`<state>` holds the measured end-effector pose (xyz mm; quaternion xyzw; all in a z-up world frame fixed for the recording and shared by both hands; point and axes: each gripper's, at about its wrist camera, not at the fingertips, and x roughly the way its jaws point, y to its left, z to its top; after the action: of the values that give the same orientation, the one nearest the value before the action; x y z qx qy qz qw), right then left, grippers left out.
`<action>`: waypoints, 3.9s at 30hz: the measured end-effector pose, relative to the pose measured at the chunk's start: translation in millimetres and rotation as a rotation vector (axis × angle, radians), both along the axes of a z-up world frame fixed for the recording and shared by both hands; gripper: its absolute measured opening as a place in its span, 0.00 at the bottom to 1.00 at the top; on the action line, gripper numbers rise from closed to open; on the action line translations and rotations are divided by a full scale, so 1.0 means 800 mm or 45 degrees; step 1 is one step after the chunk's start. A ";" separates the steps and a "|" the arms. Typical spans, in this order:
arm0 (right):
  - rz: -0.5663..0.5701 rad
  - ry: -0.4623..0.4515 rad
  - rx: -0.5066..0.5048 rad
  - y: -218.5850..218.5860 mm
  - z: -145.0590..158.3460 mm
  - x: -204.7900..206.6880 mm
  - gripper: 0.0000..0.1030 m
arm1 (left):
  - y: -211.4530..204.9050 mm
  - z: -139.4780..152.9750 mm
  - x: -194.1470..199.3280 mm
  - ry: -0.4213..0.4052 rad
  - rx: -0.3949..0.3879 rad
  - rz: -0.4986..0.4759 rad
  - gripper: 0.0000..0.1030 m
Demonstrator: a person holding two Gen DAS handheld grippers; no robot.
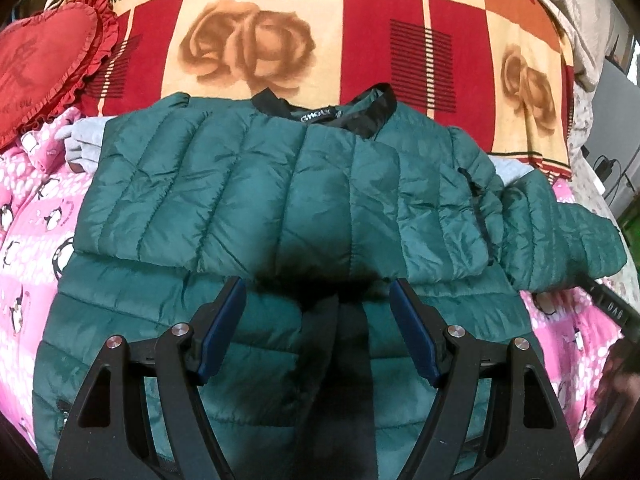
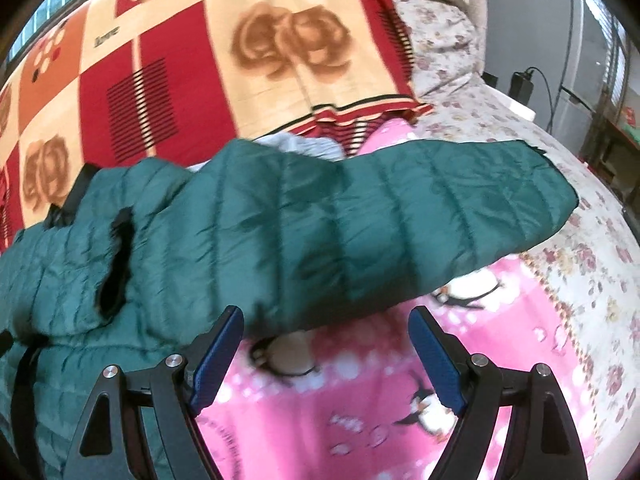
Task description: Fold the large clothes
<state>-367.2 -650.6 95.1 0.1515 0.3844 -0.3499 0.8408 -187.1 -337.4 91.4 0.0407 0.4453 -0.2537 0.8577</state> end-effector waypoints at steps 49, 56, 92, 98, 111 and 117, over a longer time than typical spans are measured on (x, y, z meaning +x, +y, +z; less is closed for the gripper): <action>0.569 -0.336 0.100 0.089 0.149 0.095 0.13 | 0.113 0.028 0.036 0.033 -0.090 0.179 0.72; 0.834 -0.249 0.262 0.216 0.070 0.195 0.13 | 0.142 0.017 0.046 0.065 -0.113 0.236 0.72; 0.574 -0.310 0.332 0.122 0.057 0.057 0.77 | -0.069 -0.014 0.071 0.095 -0.053 -0.080 0.64; 0.526 -0.345 0.268 0.117 0.067 0.050 0.77 | -0.044 0.011 0.064 0.045 -0.119 -0.081 0.14; 0.497 -0.314 0.282 0.124 0.053 0.096 0.77 | 0.109 0.079 0.105 -0.193 -0.124 0.166 0.08; 0.484 -0.299 0.337 0.135 0.037 0.125 0.77 | 0.148 0.050 0.129 -0.028 -0.192 0.183 0.08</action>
<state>-267.5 -542.3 124.5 0.2250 0.3482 -0.1123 0.9031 -83.9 -218.9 131.5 -0.0533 0.4173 -0.2241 0.8791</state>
